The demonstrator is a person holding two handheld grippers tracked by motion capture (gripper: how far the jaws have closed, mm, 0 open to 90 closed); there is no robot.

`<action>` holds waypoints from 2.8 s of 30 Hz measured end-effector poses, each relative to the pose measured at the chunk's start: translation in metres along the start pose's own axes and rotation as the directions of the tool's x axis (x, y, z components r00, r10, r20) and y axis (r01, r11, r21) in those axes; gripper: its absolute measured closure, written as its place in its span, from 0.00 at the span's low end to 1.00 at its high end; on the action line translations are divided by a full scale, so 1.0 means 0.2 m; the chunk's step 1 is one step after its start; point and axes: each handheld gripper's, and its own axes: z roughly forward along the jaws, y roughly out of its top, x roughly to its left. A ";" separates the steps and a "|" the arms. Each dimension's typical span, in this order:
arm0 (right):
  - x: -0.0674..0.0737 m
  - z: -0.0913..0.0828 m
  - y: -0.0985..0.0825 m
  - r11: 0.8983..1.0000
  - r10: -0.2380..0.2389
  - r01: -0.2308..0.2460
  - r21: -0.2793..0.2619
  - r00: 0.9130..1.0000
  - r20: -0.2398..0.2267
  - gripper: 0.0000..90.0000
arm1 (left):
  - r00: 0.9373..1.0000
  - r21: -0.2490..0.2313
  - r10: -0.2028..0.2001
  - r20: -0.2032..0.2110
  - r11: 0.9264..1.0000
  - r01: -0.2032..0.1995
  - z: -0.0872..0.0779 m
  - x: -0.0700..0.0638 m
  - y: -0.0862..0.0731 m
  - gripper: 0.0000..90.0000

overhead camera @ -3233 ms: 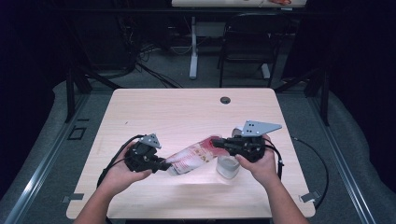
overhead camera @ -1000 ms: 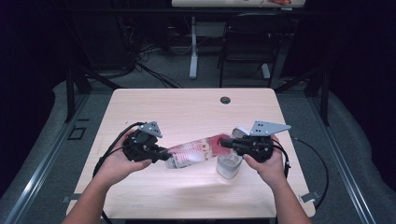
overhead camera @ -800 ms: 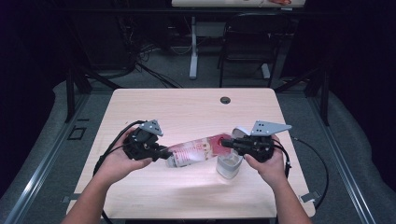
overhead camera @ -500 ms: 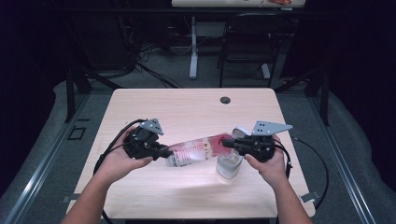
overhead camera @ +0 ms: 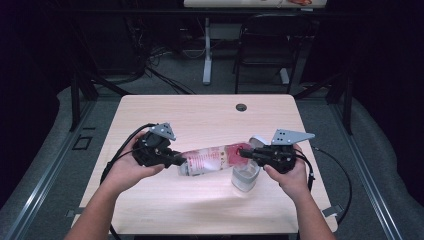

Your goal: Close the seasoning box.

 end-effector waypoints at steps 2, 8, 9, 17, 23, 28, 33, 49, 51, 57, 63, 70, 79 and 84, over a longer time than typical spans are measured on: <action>-0.01 0.00 -0.01 1.000 0.004 -0.005 -0.004 1.000 -0.001 0.99 | 1.000 -0.002 0.002 0.000 1.000 -0.002 0.00 0.00 0.01 0.89; -0.02 -0.01 -0.01 1.000 0.010 -0.010 -0.004 1.000 0.003 0.99 | 1.000 -0.004 0.007 0.000 1.000 -0.007 -0.01 0.00 0.03 0.89; -0.02 -0.01 -0.01 1.000 0.010 -0.010 -0.005 1.000 0.003 0.99 | 1.000 -0.005 0.008 0.001 1.000 -0.008 -0.01 0.00 0.03 0.89; -0.02 -0.02 -0.02 1.000 0.013 -0.013 -0.006 1.000 0.011 0.99 | 1.000 -0.010 0.007 0.000 1.000 -0.007 -0.02 0.00 0.05 0.90; -0.02 -0.02 -0.02 1.000 0.011 -0.011 -0.002 1.000 0.021 0.99 | 1.000 -0.012 0.014 0.001 1.000 -0.014 -0.02 0.00 0.06 0.90; -0.02 -0.02 -0.02 1.000 0.008 -0.008 0.004 1.000 0.023 0.99 | 1.000 -0.017 0.012 0.001 1.000 -0.012 -0.02 0.00 0.07 0.90; -0.03 -0.03 -0.02 1.000 0.010 -0.010 0.003 1.000 0.025 0.99 | 1.000 -0.021 0.014 0.001 1.000 -0.014 -0.03 0.00 0.08 0.90; -0.04 -0.04 -0.03 1.000 0.007 -0.007 0.015 0.999 0.041 0.99 | 1.000 -0.026 0.022 0.003 0.999 -0.022 -0.03 0.00 0.12 0.90; -0.04 -0.04 -0.03 1.000 0.007 -0.007 0.017 0.999 0.043 0.99 | 1.000 -0.026 0.023 0.001 0.999 -0.023 -0.03 0.00 0.12 0.90; -0.05 -0.04 -0.03 0.999 0.033 -0.034 0.007 0.999 0.031 0.99 | 1.000 -0.027 0.030 -0.002 0.999 -0.030 -0.04 -0.01 0.14 0.90; -0.05 -0.04 -0.03 0.999 0.036 -0.036 0.013 0.999 0.040 0.99 | 0.999 -0.029 0.040 -0.004 0.999 -0.040 -0.05 -0.02 0.16 0.91; -0.05 -0.03 -0.04 0.999 0.026 -0.028 0.042 0.999 0.042 0.99 | 0.999 -0.028 0.045 -0.014 0.999 -0.045 -0.06 -0.03 0.17 0.91; -0.06 -0.02 -0.04 0.999 0.034 -0.036 0.035 0.999 0.040 0.99 | 0.999 -0.040 0.040 -0.004 0.998 -0.040 -0.06 -0.02 0.17 0.92; -0.06 -0.03 -0.05 0.999 0.034 -0.036 0.039 0.999 0.041 0.98 | 0.999 -0.041 0.042 -0.006 0.998 -0.042 -0.06 -0.02 0.17 0.91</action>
